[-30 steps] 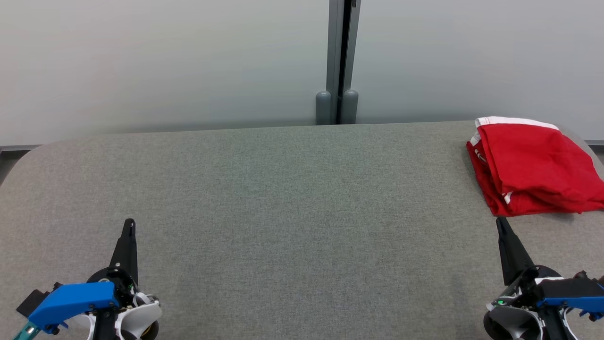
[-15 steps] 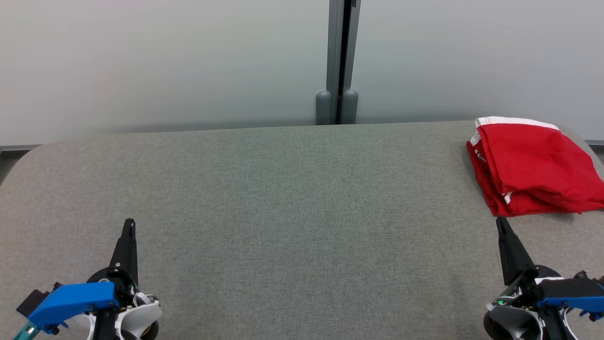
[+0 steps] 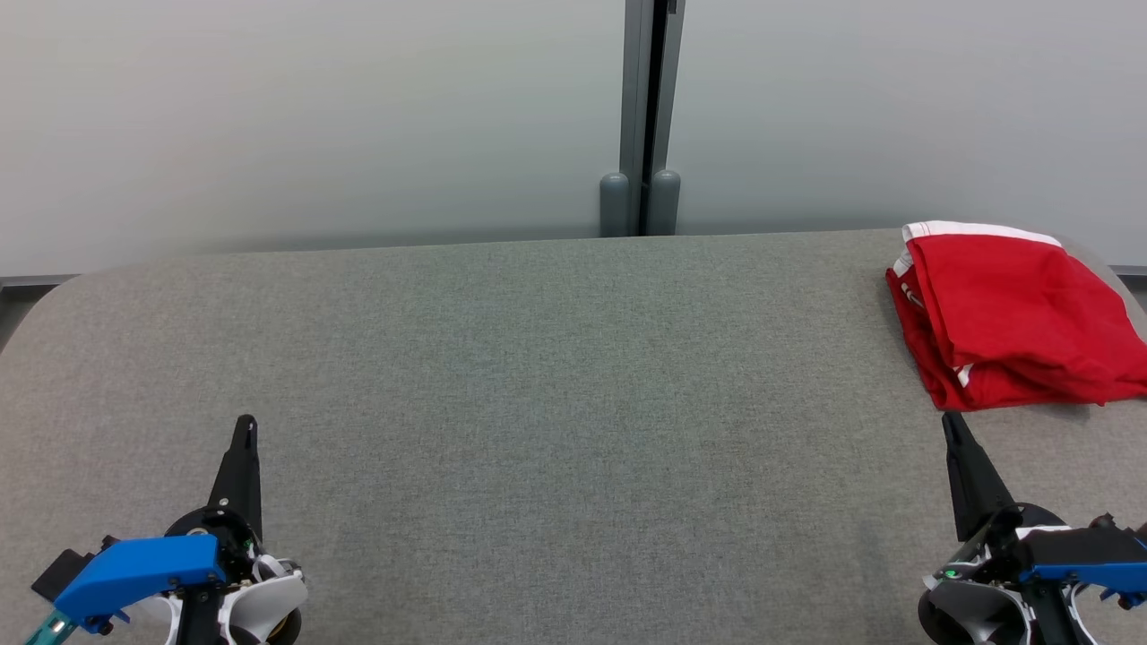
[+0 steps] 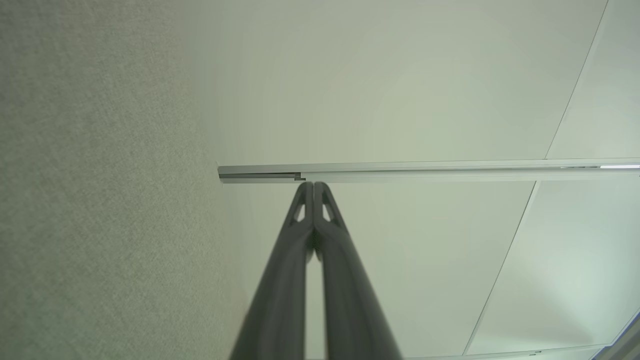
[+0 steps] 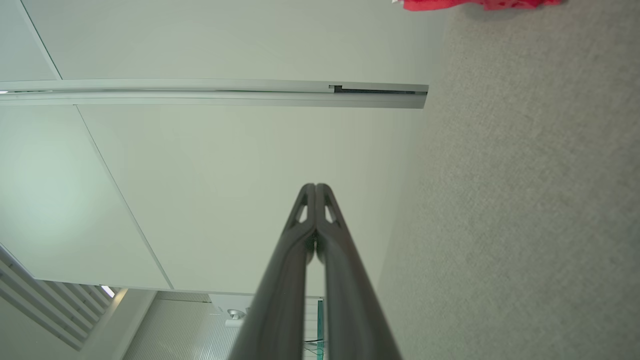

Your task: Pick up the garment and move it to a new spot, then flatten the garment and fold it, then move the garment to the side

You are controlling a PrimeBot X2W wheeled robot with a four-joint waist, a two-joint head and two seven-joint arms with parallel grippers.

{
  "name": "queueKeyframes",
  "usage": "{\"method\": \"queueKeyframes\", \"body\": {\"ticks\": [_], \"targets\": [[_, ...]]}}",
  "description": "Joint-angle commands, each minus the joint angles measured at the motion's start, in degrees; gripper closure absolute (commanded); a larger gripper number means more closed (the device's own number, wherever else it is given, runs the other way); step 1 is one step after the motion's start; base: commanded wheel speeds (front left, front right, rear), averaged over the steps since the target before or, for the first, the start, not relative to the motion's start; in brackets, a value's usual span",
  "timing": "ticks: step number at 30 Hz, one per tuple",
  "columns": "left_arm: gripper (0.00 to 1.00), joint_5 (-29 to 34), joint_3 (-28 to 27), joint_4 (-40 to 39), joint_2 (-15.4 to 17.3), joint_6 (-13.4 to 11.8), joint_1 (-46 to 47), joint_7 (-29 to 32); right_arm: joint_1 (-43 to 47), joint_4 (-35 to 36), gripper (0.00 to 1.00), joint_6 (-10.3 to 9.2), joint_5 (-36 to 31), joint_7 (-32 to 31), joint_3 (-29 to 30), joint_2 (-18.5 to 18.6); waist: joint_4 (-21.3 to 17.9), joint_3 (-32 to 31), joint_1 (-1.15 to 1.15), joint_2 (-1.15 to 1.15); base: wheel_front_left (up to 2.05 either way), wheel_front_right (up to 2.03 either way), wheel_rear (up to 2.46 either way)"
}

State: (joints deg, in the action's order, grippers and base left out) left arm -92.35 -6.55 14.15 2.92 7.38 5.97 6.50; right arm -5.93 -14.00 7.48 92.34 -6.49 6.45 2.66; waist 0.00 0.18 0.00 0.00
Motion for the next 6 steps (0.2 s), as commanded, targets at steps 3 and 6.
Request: {"method": "queueKeyframes", "body": {"ticks": [3,6], "targets": [[1.00,-0.12,-0.10,-0.23,-0.08,0.24,0.60,0.27,-0.63,-0.08,1.00,0.02,0.15,-0.16,0.15,0.40,0.00,0.00,0.00,0.00,0.00,0.00,0.00],[1.00,-0.13,-0.10,-0.23,-0.08,0.24,0.60,0.27,-0.63,-0.08,1.00,0.02,0.15,-0.16,0.15,0.40,0.00,0.00,0.00,0.00,0.00,0.00,0.00]]}}
